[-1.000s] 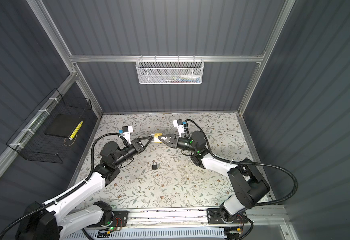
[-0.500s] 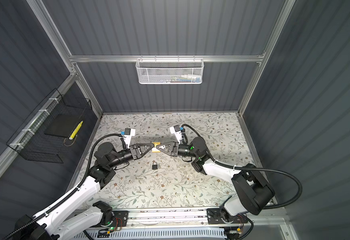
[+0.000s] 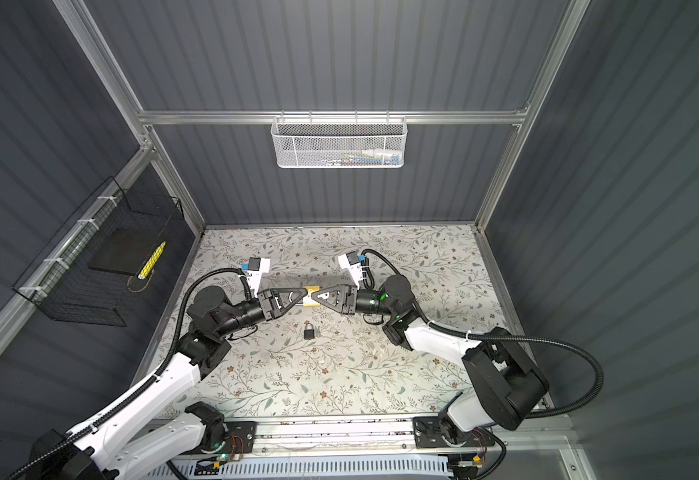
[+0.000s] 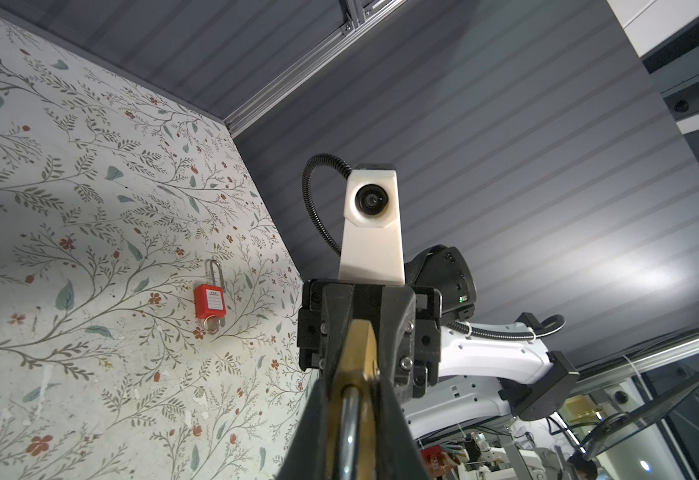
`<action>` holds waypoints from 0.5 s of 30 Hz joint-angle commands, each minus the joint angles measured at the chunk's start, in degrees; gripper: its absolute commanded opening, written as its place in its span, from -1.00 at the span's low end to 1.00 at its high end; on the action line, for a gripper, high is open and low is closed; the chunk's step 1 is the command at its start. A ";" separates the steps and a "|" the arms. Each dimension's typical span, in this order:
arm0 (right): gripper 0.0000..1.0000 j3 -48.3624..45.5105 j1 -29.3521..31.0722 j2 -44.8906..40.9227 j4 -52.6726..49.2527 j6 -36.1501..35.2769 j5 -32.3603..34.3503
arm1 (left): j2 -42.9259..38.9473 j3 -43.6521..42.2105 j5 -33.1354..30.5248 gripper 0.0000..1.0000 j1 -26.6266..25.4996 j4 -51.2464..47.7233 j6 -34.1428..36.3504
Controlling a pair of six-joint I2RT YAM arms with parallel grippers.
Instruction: Lock with the key
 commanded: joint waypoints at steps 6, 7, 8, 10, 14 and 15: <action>-1.00 -0.85 0.01 -1.30 1.87 -1.06 0.27 | -0.73 -0.65 1.25 -1.00 -0.12 2.70 0.13; -0.98 -0.99 -0.06 -1.33 1.86 -1.10 0.34 | -0.85 -0.75 1.16 -1.00 -0.12 2.75 0.18; -0.93 -1.15 -0.22 -1.52 1.93 -1.02 0.36 | -1.02 -0.77 1.15 -1.00 -0.12 2.75 0.21; -0.81 -1.50 -0.38 -1.86 1.89 -0.97 0.28 | -1.34 -0.85 1.08 -1.00 -0.12 2.47 0.51; -0.52 -2.47 -1.20 -2.90 1.72 -0.80 0.27 | -1.91 -0.63 1.12 -1.00 -0.10 2.22 0.98; -0.46 -2.74 -1.38 -3.19 1.62 -0.84 0.18 | -1.98 -0.51 1.07 -1.00 -0.12 2.10 1.12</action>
